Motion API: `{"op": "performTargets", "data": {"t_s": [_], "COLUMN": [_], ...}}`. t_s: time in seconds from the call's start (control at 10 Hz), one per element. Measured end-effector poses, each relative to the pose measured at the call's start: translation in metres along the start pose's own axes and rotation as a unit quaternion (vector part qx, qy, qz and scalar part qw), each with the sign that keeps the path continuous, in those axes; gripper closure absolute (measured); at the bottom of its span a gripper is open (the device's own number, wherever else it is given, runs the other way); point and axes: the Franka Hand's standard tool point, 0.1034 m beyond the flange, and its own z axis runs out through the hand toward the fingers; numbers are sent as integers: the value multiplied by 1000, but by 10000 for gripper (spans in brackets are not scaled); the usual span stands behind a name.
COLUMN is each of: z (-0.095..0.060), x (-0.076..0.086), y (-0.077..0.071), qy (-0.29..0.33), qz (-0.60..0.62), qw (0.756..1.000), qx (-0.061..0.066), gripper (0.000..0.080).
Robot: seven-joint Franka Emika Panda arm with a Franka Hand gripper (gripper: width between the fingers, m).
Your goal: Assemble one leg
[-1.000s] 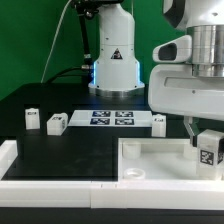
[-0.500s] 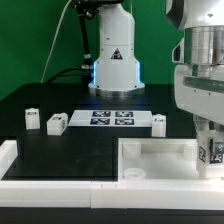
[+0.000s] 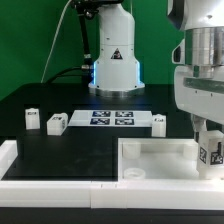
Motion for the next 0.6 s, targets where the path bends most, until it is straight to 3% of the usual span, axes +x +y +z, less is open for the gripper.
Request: {"op": "performTargets", "data": {"t_s": [0.2, 0.4, 0.6], "z": [0, 0, -2], "x": [-5, -8, -6], "y": [-2, -2, -4], "qy": [-1, -2, 5], "qz": [-143, -267, -416], "qw": [990, 964, 909], "qx": [2, 3, -1], "gripper": [157, 151, 150]}}
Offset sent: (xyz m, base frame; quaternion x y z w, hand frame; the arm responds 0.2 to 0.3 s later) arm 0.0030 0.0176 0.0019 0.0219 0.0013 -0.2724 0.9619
